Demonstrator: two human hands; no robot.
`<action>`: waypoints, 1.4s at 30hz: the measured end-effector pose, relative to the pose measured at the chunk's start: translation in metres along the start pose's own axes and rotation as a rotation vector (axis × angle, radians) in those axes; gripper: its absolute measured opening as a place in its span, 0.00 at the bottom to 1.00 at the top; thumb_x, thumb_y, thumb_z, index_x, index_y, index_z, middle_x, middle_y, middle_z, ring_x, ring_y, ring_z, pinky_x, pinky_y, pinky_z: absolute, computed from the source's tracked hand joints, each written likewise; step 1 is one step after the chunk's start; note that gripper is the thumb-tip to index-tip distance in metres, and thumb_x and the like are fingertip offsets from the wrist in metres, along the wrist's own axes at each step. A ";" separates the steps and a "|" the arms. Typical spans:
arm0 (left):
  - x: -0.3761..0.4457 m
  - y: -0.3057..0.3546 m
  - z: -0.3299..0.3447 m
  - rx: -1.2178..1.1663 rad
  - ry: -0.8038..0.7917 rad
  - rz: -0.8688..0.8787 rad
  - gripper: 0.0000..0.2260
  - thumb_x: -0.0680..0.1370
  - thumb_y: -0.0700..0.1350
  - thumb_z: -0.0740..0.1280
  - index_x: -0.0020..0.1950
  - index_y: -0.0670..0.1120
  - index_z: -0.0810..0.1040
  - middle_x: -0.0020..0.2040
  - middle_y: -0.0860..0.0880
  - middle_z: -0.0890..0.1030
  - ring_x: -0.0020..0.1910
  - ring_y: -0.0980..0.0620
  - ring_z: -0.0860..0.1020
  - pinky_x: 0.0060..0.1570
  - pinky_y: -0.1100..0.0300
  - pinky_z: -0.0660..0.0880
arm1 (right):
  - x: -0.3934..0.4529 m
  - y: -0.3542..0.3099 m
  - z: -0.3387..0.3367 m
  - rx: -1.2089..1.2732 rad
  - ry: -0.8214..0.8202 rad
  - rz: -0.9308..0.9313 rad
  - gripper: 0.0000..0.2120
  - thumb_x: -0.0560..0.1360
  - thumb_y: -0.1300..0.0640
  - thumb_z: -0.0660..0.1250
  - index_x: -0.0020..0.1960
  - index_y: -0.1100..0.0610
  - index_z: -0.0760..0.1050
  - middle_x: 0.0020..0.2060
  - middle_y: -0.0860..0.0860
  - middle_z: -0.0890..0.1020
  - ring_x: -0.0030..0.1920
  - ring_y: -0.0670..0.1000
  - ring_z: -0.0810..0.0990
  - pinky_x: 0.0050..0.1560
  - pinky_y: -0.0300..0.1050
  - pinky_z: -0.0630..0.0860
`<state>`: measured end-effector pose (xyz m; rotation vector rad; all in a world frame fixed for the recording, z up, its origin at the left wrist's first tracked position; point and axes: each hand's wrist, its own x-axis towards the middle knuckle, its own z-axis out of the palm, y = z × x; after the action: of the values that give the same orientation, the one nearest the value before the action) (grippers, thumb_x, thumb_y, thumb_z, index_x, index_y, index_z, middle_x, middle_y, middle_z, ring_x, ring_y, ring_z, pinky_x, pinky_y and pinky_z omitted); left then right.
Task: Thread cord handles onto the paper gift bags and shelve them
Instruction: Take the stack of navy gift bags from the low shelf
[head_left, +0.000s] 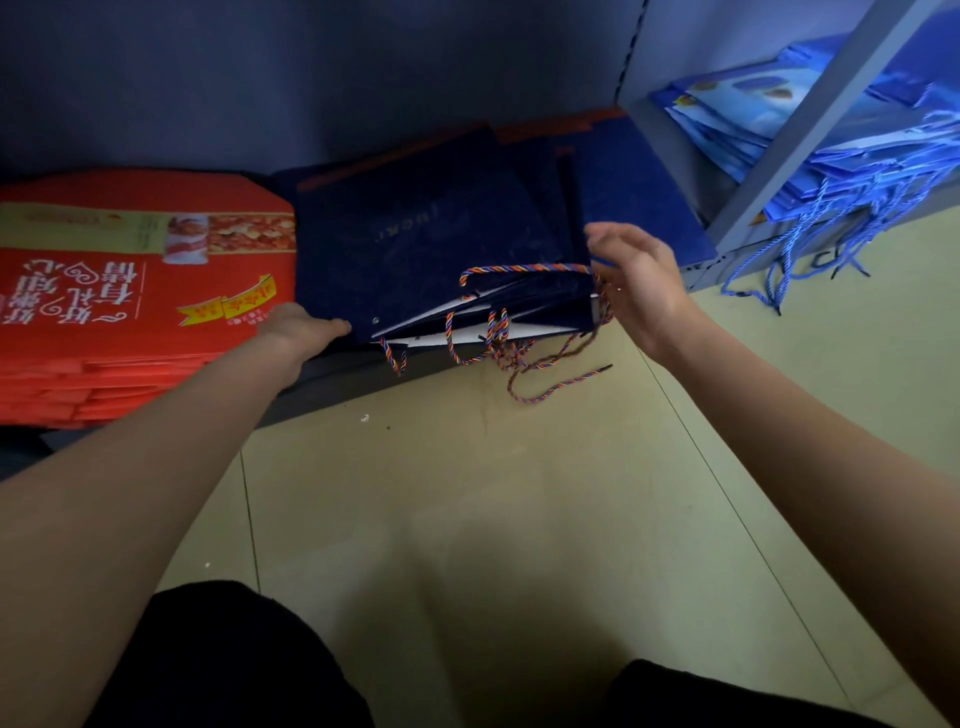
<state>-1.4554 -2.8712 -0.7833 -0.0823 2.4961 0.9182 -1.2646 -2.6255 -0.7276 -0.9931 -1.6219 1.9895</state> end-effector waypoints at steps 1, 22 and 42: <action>-0.001 -0.001 -0.001 0.037 -0.019 0.009 0.23 0.74 0.46 0.70 0.65 0.37 0.71 0.63 0.40 0.74 0.61 0.40 0.73 0.58 0.53 0.71 | 0.003 0.009 -0.006 -0.155 0.014 0.021 0.08 0.77 0.62 0.63 0.56 0.61 0.74 0.44 0.51 0.77 0.41 0.48 0.74 0.39 0.38 0.71; -0.107 0.046 -0.059 -0.170 -0.332 -0.402 0.16 0.78 0.58 0.59 0.38 0.48 0.70 0.39 0.46 0.74 0.33 0.53 0.71 0.43 0.60 0.70 | -0.097 -0.100 0.074 -0.202 0.120 0.132 0.25 0.76 0.62 0.64 0.71 0.59 0.63 0.56 0.60 0.79 0.55 0.60 0.78 0.60 0.55 0.73; -0.511 0.491 -0.070 0.020 -1.017 -0.290 0.20 0.75 0.60 0.62 0.65 0.54 0.69 0.60 0.44 0.72 0.61 0.38 0.68 0.57 0.36 0.63 | -0.320 -0.522 -0.326 0.376 0.879 0.233 0.06 0.73 0.70 0.61 0.42 0.60 0.71 0.22 0.50 0.77 0.22 0.48 0.76 0.23 0.35 0.70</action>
<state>-1.1377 -2.5892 -0.2123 0.0290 1.4968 0.5857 -0.8833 -2.4875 -0.1649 -1.6220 -0.6596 1.5230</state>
